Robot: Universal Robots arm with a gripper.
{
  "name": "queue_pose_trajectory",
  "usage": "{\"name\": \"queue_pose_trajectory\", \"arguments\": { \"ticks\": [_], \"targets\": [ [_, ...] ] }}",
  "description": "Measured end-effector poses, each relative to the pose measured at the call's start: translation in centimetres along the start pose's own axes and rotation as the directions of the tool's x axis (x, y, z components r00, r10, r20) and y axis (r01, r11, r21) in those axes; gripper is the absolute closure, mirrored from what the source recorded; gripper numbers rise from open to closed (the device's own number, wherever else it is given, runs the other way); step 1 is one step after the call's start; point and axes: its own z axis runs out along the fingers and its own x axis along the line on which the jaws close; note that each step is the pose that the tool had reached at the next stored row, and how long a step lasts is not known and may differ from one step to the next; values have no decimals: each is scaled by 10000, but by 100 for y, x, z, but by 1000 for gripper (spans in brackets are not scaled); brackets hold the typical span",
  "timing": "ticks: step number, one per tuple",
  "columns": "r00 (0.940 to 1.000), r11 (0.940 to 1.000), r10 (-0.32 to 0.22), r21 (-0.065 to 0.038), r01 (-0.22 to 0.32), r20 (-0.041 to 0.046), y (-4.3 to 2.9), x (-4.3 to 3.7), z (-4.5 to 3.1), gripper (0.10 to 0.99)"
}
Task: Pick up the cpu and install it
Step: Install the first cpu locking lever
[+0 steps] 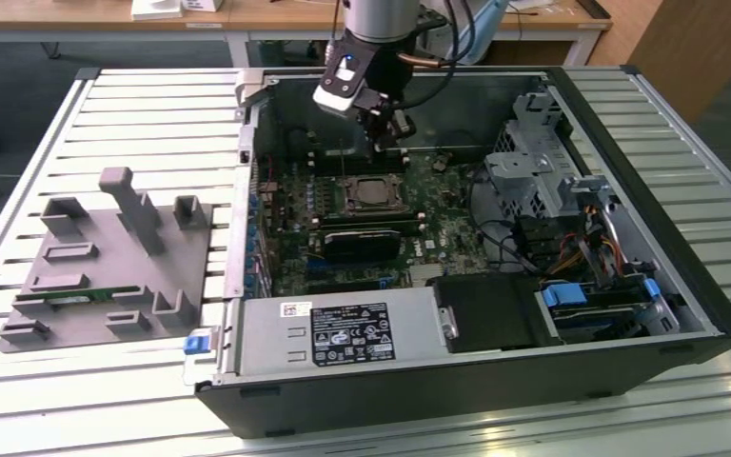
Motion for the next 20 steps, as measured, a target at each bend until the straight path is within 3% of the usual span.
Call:
{"name": "queue_pose_trajectory", "arguments": {
  "ticks": [7,10,16,17,20],
  "targets": [
    [9980,9980,-638,-25,637,-25,-14,6,-1,980],
    [9914,9914,-1305,-53,1304,-51,-15,6,0,980],
    [9715,9715,-2368,-102,2367,-87,-14,6,1,980],
    [9641,9641,-2652,-116,2651,-97,-14,6,1,980],
    [9526,9526,-3040,-135,3039,-108,-14,6,1,980]
  ]
}}
